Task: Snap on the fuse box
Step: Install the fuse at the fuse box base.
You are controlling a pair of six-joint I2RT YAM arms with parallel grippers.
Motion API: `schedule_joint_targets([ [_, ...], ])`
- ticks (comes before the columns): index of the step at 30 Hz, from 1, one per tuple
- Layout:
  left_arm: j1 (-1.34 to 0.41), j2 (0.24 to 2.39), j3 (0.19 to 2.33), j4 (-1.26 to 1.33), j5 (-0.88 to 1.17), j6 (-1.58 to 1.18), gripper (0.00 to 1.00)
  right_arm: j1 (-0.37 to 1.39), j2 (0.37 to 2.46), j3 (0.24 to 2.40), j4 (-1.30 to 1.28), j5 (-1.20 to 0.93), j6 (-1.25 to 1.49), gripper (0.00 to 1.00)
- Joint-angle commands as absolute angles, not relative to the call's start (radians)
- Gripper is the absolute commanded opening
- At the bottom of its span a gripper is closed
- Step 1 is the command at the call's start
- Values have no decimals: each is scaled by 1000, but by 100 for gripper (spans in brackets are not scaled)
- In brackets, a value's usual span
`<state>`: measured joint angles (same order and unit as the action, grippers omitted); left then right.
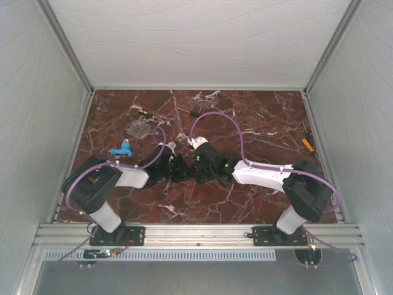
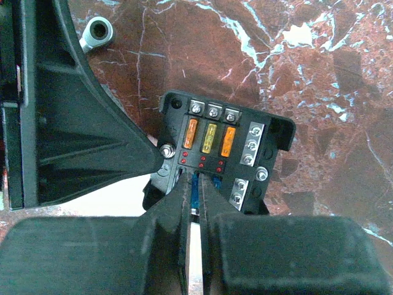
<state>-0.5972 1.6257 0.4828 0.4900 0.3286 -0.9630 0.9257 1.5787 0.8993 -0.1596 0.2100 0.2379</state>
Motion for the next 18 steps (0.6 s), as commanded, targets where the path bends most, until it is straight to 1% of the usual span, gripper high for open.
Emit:
schedule_joint_targets([
  [1,-594,1648,503,542,320,-973,34,941,1602,940,-165,237,267,0],
  [12,-592,1652,485,566,320,-994,32,954,1621,986,-267,326,317,0],
  [18,-594,1648,475,576,322,-1005,32,955,1625,984,-278,339,351,0],
])
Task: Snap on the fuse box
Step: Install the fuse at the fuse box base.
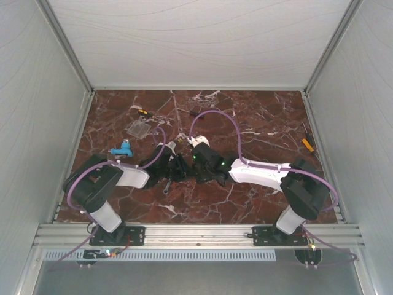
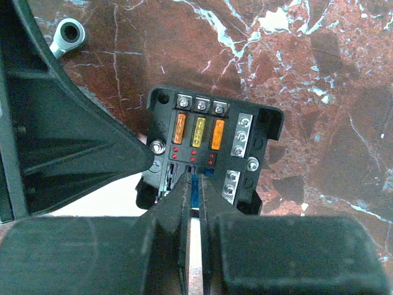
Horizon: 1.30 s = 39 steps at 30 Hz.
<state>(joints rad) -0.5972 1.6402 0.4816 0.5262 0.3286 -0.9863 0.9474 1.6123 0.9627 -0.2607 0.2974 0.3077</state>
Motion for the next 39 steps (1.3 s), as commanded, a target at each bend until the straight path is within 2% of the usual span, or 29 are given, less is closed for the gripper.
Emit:
schedule_joint_targets([
  [1,-594,1646,474,579,322,-1006,32,955,1629,984,-281,341,358,0],
  [19,-595,1650,469,593,328,-1014,32,963,1654,993,-271,313,407,0],
  [39,-595,1652,467,599,328,-1020,32,981,1613,985,-276,379,425,0],
])
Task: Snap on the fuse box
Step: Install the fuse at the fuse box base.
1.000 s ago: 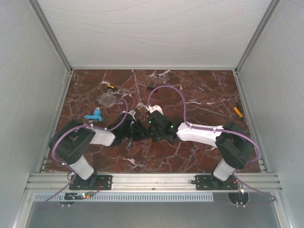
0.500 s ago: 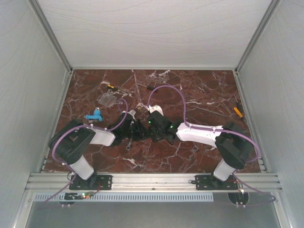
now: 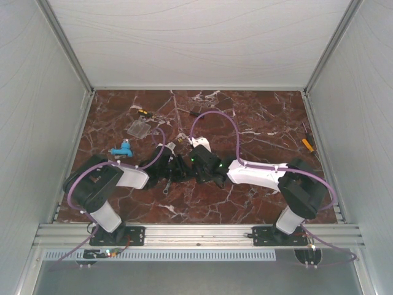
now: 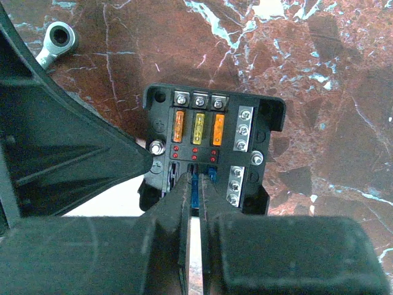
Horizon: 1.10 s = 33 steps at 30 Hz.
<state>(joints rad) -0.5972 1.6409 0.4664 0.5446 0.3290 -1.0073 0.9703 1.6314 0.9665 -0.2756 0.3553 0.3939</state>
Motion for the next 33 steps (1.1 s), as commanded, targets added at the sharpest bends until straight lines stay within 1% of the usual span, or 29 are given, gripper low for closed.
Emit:
schedule_joint_targets([
  [1,-594,1651,467,598,329,-1020,32,983,1610,984,-275,381,428,0],
  [6,-595,1652,464,598,328,-1021,32,987,1584,971,-259,399,429,0],
  [20,-597,1651,462,603,330,-1025,32,988,1654,980,-267,396,452,0],
  [33,-597,1649,459,610,335,-1030,32,997,1672,980,-259,395,458,0],
])
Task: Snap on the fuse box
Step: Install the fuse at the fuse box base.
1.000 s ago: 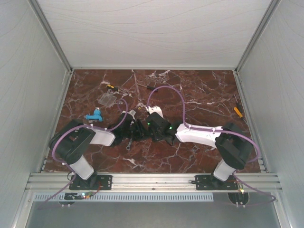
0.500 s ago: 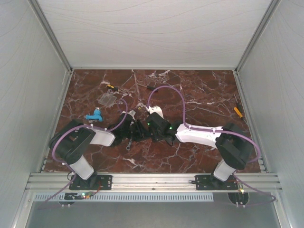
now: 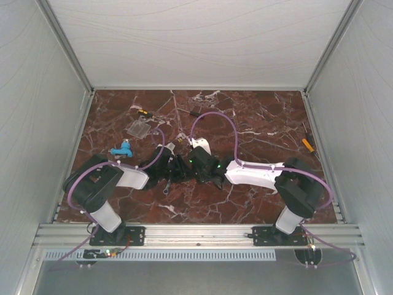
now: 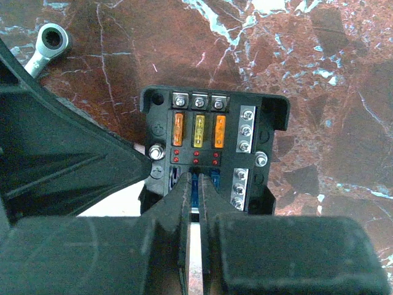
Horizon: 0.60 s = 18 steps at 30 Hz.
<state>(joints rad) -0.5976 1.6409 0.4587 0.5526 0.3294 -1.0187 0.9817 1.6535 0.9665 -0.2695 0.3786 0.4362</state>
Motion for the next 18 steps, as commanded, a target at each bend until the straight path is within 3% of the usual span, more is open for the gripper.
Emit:
schedule_joint_targets([
  [1,-598,1649,458,612,336,-1031,32,996,1673,980,-260,393,459,1],
  [13,-601,1636,447,615,342,-1032,32,997,1621,991,-284,359,432,22],
  [18,-601,1622,437,616,342,-1031,32,992,1598,1032,-344,354,390,26],
])
